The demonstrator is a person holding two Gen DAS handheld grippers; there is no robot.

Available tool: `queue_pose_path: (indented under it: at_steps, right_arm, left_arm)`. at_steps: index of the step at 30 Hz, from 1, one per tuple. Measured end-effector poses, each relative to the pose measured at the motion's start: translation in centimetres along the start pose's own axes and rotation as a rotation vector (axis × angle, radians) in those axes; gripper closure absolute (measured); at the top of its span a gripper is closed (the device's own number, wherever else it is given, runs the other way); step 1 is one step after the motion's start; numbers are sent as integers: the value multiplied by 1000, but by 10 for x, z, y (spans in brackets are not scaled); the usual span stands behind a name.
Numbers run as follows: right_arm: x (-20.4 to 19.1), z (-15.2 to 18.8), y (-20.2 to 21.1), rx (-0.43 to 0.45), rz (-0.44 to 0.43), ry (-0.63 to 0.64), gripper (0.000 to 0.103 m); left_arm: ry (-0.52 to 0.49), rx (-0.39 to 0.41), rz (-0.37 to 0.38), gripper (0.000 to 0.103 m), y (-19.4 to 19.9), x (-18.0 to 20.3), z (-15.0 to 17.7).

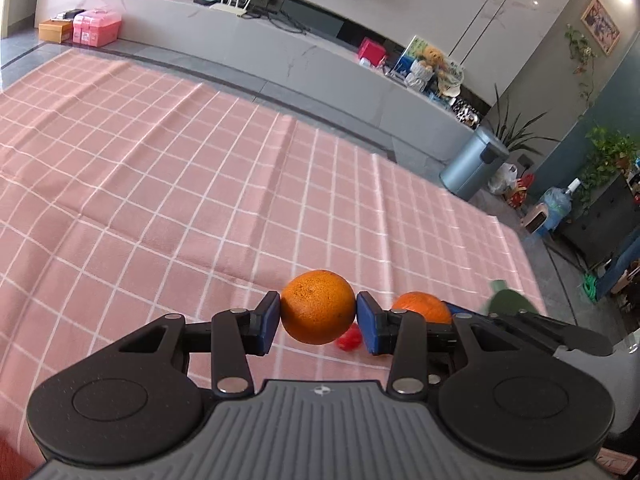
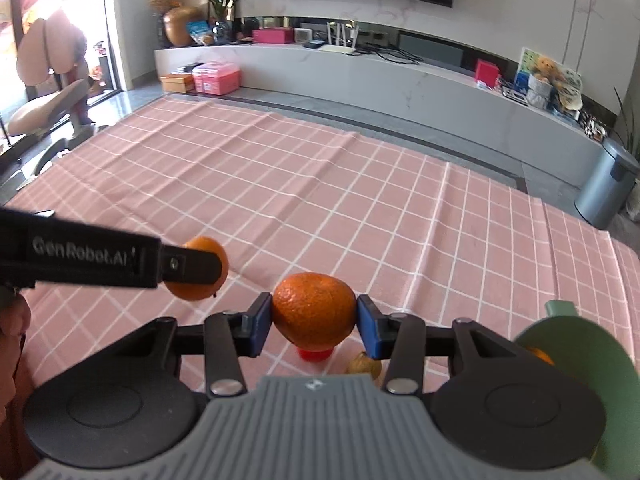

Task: Organize fruits
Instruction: 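Carry the orange into the colander with the left tool while the right tool drops its orange in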

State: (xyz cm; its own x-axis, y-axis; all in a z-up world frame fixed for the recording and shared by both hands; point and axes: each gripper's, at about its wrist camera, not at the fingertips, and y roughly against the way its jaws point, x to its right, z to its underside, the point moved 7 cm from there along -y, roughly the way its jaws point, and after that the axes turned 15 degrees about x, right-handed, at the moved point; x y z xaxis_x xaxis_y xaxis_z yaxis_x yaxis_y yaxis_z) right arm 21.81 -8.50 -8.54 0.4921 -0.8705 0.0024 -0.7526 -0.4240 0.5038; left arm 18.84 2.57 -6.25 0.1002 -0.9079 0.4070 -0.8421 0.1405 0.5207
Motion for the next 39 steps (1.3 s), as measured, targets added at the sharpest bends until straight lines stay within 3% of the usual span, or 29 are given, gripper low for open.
queue_pose_path:
  at_steps: [9,20,31,39]
  right_arm:
    - [21,0,60,11,3,41,61]
    - [85,17,111,-54,50,80,61]
    - [154,38,127,-176,87,65,61]
    - [173,59,118,-278,46,48,61]
  left_arm:
    - [-9,-28,77,57,23,57,11]
    - [29,-118,171,57,12,126,34]
    - [55,-271,236,57,-21,177,63]
    - [31,-355,201,57,-48,185,82]
